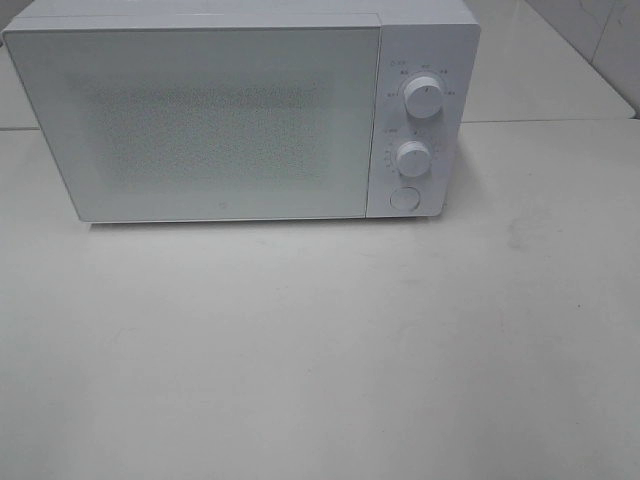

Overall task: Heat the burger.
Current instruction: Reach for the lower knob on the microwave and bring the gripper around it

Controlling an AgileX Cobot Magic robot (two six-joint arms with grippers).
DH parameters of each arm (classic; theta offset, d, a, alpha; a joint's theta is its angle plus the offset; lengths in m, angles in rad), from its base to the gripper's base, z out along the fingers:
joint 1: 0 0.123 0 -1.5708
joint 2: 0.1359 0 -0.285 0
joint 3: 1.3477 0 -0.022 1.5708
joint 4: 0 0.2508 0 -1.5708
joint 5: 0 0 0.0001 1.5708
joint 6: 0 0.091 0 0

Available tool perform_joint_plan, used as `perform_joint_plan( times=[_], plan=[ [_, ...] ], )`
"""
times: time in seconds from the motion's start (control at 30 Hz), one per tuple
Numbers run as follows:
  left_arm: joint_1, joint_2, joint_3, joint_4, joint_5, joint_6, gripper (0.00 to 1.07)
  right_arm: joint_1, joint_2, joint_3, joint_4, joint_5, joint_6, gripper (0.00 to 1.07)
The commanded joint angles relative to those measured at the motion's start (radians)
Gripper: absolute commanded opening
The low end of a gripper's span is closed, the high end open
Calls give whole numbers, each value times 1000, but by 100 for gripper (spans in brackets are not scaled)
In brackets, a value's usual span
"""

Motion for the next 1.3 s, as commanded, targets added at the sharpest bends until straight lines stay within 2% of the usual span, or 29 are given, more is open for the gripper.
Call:
perform_joint_plan(
  times=[0.03,0.1,0.73,1.23,1.3],
  plan=[
    [2,-22,2,-4,1,-6,98,-4,44,-7,-1,-72,6,76],
    [2,-22,2,-4,1,-6,98,-4,129,-7,-1,-184,6,76],
    [2,-21,2,-4,1,-6,98,-4,472,-7,26,-549,10,76],
    [2,-21,2,-4,1,-6,98,-4,758,-6,23,-926,32,76],
    [2,-21,2,-4,1,-6,98,-2,811,12,23,-1033,30,76]
  ],
)
